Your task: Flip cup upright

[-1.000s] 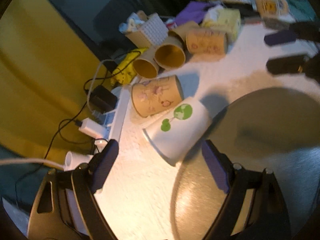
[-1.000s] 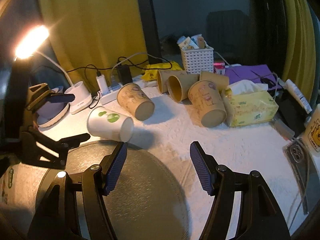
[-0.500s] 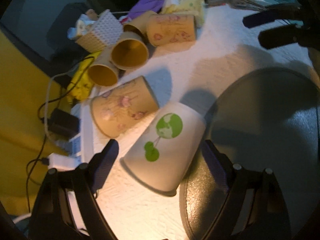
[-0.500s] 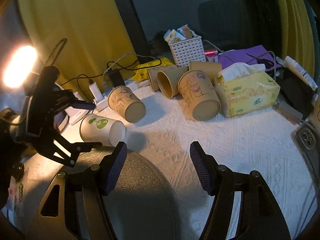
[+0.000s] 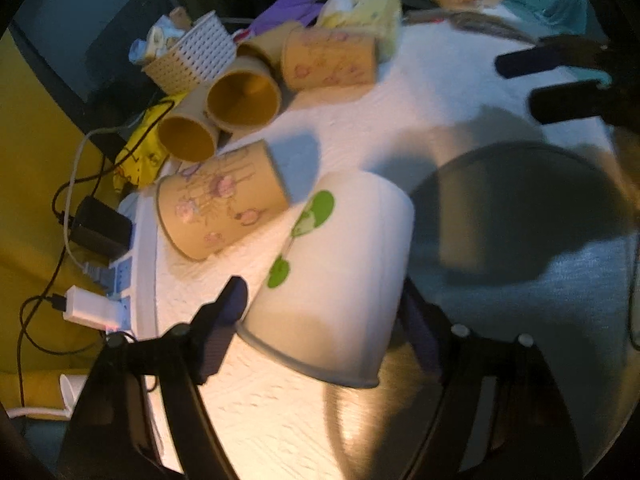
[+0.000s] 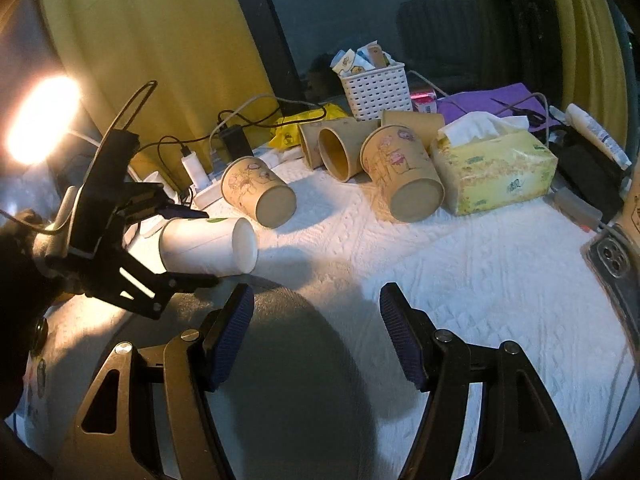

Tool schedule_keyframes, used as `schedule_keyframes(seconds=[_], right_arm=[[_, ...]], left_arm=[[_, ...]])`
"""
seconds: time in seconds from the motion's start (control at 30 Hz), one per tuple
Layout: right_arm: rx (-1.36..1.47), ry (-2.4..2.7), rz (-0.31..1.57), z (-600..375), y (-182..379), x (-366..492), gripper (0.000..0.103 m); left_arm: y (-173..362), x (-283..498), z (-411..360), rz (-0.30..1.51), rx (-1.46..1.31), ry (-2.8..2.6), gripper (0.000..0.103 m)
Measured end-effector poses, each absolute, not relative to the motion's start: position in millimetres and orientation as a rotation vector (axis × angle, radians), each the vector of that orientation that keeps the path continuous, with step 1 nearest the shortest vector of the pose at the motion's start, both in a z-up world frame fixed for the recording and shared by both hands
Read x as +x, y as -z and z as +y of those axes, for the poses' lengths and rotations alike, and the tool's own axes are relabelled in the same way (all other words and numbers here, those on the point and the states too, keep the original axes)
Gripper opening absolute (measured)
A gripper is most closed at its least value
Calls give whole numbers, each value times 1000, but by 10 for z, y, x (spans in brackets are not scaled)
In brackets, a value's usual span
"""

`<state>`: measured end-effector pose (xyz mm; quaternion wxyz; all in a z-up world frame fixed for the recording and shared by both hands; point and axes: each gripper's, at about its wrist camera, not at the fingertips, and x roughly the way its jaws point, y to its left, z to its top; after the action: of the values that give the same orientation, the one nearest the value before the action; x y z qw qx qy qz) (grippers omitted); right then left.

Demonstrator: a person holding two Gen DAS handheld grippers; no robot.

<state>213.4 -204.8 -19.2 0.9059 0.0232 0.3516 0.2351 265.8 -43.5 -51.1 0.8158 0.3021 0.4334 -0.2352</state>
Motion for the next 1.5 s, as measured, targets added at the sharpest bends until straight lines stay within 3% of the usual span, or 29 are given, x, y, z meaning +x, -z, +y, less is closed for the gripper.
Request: schedule_keyframes(seconds=[0.3, 0.57, 1.07, 1.17, 1.5], right_arm=[[35, -455, 688, -2090, 76, 1665, 69], [28, -399, 703, -2148, 180, 1215, 69], [-27, -429, 778, -1974, 456, 1098, 69], [-36, -444, 778, -1933, 459, 1056, 69], [-133, -520, 769, -1644, 380, 850, 69]], left_arm=[[163, 1821, -782, 819, 600, 620, 76], [248, 1259, -1035, 799, 634, 645, 76], [425, 1236, -1025, 890, 573, 607, 80], [386, 1192, -916, 890, 534, 567, 90], [423, 978, -467, 934, 384, 363, 91]])
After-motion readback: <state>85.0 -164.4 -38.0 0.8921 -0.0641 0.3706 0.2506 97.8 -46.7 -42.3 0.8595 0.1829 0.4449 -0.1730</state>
